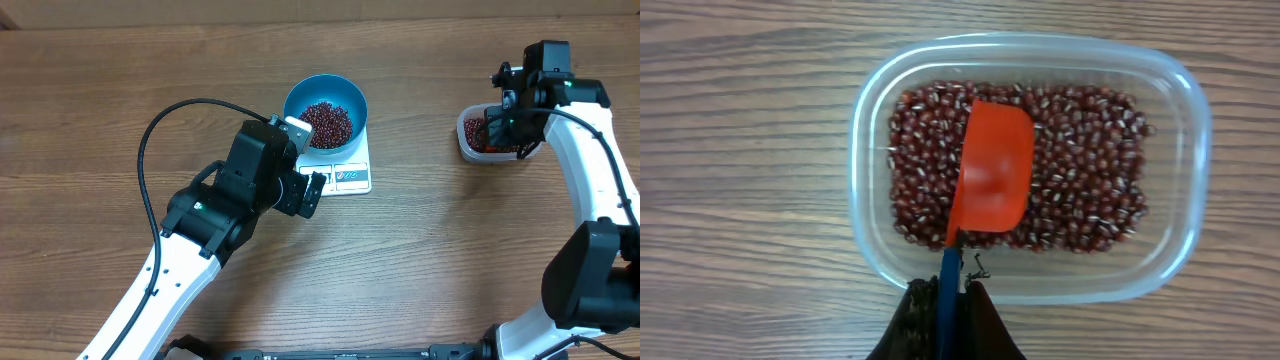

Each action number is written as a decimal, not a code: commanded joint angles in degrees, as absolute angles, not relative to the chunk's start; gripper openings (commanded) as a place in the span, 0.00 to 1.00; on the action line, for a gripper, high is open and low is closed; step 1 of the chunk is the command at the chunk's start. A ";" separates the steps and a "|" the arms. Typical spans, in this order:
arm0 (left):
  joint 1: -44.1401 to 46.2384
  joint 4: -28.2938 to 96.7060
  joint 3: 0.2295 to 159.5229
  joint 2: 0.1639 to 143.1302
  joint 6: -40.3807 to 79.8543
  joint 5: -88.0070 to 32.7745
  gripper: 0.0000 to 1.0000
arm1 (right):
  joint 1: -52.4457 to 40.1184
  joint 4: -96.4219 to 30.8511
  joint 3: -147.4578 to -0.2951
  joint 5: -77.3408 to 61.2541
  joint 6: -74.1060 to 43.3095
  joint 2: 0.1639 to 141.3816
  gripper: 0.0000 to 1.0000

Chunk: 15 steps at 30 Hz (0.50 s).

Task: Scoop item into bowl and weigh 150g on scale
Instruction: 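Drag the red scoop through the beans with the right gripper to fill it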

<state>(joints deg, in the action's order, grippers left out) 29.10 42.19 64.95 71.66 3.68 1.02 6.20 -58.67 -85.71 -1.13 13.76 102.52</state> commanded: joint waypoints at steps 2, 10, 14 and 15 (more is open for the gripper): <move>28.88 42.17 64.51 71.90 3.42 0.19 1.00 | 8.62 -58.57 -85.49 -8.16 13.78 102.69 0.04; 28.88 42.17 64.51 71.90 3.42 0.19 1.00 | 13.17 -58.63 -85.45 -13.08 13.78 102.98 0.04; 28.88 42.17 64.51 71.90 3.42 0.19 1.00 | 13.76 -58.63 -85.43 -13.45 13.78 104.05 0.04; 28.88 42.17 64.51 71.90 3.42 0.19 1.00 | 13.74 -58.61 -85.43 -13.52 13.78 104.47 0.04</move>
